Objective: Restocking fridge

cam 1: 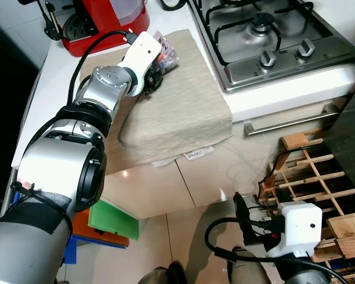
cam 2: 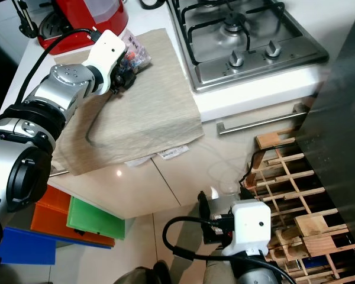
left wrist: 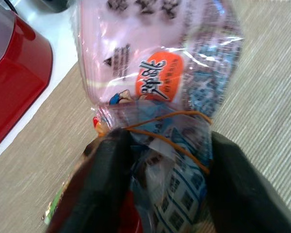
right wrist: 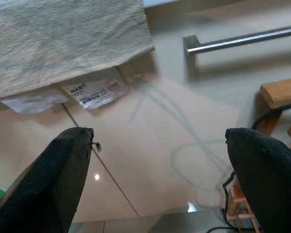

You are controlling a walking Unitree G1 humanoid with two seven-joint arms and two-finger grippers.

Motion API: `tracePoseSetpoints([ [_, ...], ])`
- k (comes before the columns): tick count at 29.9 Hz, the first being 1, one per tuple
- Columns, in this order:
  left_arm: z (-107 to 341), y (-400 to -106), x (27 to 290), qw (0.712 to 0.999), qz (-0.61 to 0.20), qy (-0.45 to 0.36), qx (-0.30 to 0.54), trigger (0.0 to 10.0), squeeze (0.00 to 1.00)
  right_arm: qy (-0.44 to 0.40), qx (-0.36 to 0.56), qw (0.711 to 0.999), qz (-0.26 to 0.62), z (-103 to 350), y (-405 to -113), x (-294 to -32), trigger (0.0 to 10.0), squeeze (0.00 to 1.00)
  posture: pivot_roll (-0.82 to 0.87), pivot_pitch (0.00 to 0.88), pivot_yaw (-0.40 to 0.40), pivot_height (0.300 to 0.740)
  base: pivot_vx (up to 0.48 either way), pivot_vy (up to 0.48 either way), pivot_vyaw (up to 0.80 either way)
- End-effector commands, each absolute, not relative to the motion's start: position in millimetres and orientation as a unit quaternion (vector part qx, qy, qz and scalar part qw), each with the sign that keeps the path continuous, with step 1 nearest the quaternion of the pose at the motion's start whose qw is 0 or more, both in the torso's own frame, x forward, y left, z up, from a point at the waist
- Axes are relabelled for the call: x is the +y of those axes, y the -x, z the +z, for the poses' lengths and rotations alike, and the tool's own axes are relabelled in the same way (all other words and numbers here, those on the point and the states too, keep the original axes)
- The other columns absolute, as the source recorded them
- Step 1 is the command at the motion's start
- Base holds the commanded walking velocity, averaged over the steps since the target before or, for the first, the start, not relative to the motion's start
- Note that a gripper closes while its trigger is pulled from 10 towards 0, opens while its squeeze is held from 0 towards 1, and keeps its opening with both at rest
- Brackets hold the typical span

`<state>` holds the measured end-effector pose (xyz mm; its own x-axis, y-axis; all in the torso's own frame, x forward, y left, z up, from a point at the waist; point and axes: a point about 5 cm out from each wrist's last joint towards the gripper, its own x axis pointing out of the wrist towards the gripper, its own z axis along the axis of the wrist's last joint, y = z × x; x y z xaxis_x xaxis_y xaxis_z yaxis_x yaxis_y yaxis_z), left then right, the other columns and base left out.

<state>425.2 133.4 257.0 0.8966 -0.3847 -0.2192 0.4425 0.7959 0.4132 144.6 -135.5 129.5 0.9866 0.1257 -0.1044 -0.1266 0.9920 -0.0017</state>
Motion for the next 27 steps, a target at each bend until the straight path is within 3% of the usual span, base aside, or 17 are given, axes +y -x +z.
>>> tracePoseSetpoints([
  [1, 250, -424, 139, 0.948, -0.22, -0.215, 0.085, 0.0, 0.0, -0.005, 0.067, 0.995, 0.071, 125, -143, -132, 10.0, 0.0, -0.35, 0.206, 0.235, 0.74, 0.0, 0.0, 0.0],
  [10, 303, -425, 140, 0.957, -0.252, -0.142, -0.017, 0.0, 0.0, -0.003, 0.059, 0.995, 0.074, 125, -151, -133, 10.0, 0.0, -0.32, 0.175, 0.222, 0.74, 0.0, 0.0, 0.0],
  [15, 334, -420, 140, 0.946, -0.282, -0.133, -0.091, 0.0, 0.0, -0.001, 0.05, 0.995, 0.085, 124, -162, -133, 10.0, 0.0, -0.3, 0.147, 0.201, 0.74, 0.0, 0.0, 0.0],
  [27, 363, -412, 153, 0.932, -0.303, -0.111, -0.165, 0.0, 0.0, 0.004, 0.033, 0.993, 0.11, 123, -183, -132, 10.0, 0.0, -0.26, 0.083, 0.175, 0.74, 0.0, 0.0, 0.0],
])
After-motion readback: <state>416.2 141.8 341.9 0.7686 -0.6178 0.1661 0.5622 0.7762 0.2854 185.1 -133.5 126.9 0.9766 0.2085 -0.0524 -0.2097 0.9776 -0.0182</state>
